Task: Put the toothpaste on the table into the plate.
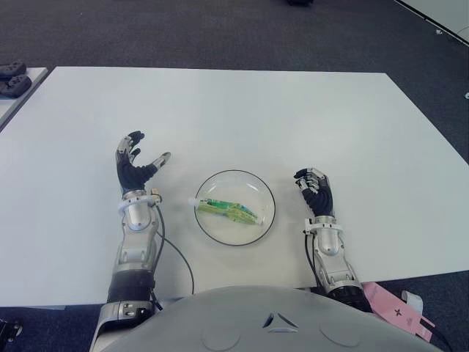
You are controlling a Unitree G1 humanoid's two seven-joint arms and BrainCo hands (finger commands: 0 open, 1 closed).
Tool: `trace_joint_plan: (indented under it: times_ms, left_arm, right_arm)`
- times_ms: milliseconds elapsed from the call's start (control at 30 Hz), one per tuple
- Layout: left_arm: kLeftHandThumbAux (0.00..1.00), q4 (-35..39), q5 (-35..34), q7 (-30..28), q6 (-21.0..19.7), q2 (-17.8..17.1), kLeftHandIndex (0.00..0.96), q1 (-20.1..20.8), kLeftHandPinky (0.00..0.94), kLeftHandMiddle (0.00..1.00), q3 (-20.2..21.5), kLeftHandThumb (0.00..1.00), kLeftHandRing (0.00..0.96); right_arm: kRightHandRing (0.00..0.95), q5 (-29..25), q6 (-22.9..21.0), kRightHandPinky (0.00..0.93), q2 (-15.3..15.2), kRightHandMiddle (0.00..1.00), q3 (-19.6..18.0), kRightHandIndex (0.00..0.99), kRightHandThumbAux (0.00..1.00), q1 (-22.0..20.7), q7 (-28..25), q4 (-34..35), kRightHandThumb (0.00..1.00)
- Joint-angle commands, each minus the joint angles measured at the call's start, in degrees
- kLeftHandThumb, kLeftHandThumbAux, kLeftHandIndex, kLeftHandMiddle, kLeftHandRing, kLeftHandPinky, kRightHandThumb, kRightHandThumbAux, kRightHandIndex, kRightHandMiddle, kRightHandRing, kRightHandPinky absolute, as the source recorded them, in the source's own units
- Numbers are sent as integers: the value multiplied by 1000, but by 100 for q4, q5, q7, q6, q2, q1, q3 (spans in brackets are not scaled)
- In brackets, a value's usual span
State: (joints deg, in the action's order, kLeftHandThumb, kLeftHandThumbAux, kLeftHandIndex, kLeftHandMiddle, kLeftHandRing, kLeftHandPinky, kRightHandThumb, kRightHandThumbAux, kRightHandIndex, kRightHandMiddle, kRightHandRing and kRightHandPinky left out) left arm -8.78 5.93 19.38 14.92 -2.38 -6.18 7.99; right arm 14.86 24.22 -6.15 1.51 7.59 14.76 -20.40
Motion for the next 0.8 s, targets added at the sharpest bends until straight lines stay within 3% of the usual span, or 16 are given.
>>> trace_joint_plan:
  times_ms: [33, 500, 533, 633, 800]
  left_arm:
    - [998, -269, -101, -140, 169, 102, 444, -104, 435, 428, -13, 23, 431]
    - [998, -605, -527, -700, 224, 241, 516, -228, 485, 479, -33, 217, 477]
    - [899, -626, -547, -736, 220, 246, 485, -232, 482, 482, -32, 392, 477]
    - [781, -731, -625, -882, 264, 250, 448, -237, 478, 486, -34, 603, 478]
    - [732, -929, -727, -1120, 390, 231, 434, -235, 474, 486, -30, 689, 479]
  right_arm:
    - [512, -129, -191, 519, 100, 503, 8, 431, 732, 77, -100, -181, 699]
    - [517, -144, -268, 511, 170, 512, 9, 431, 732, 41, -179, -133, 700]
    - [516, -144, -270, 512, 175, 510, 12, 430, 732, 40, -184, -131, 701]
    - [517, -138, -285, 516, 193, 508, 18, 430, 732, 30, -192, -133, 701]
    - [517, -134, -269, 514, 220, 507, 20, 429, 732, 13, -198, -157, 701]
